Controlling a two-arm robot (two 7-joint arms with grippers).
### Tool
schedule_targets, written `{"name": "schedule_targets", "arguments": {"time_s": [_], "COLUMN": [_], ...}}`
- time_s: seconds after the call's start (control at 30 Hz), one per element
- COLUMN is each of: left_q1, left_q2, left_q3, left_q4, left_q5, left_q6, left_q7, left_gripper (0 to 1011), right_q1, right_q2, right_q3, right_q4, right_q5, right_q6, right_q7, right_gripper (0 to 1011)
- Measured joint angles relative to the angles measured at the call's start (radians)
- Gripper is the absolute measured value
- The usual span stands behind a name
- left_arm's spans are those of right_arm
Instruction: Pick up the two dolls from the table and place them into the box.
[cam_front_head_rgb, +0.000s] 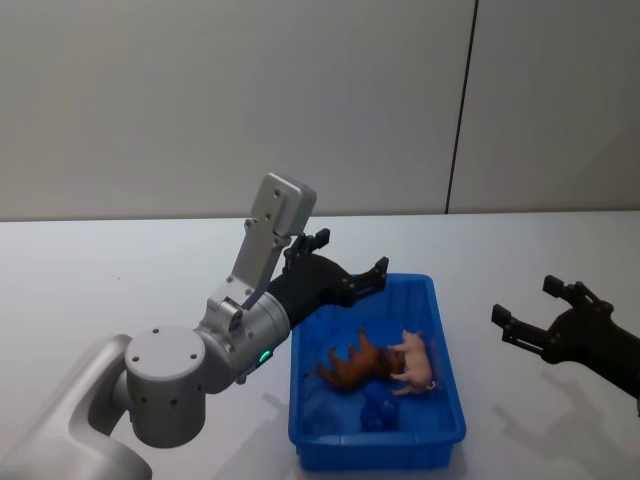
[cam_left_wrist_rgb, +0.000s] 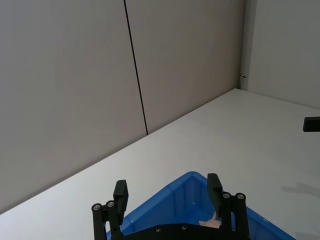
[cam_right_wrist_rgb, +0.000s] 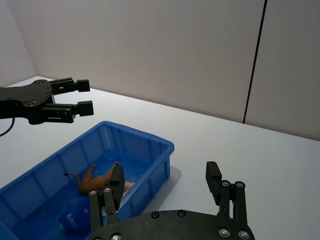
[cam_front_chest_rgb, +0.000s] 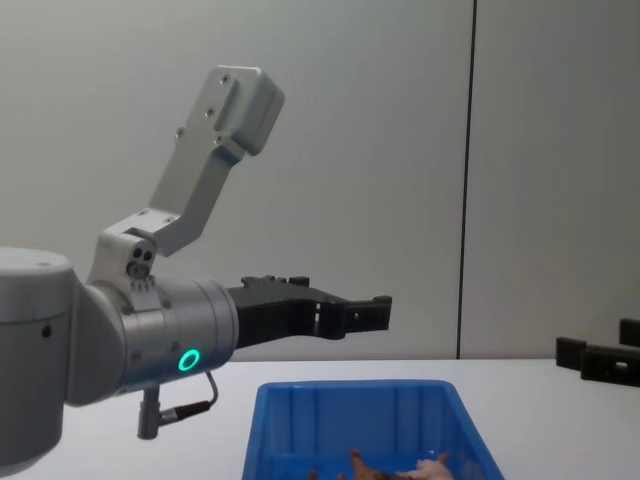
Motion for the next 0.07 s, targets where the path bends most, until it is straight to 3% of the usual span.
{"name": "schedule_targets", "arguments": {"time_s": [0.07], "left_q1": [0.000], "left_q2": [-0.001], "left_q3": [0.000], "left_q4": [0.000], "left_q5": [0.000], "left_q6": [-0.002], "left_q7": [0.000], "left_gripper": [1001], "right_q1": [0.000], "right_q2": [0.000], "right_q3": [0.000], "right_q4": [0.000], "right_q5": [0.000], "right_q6": [0.000], "right_q7": [0.000], "right_gripper": [1001]}}
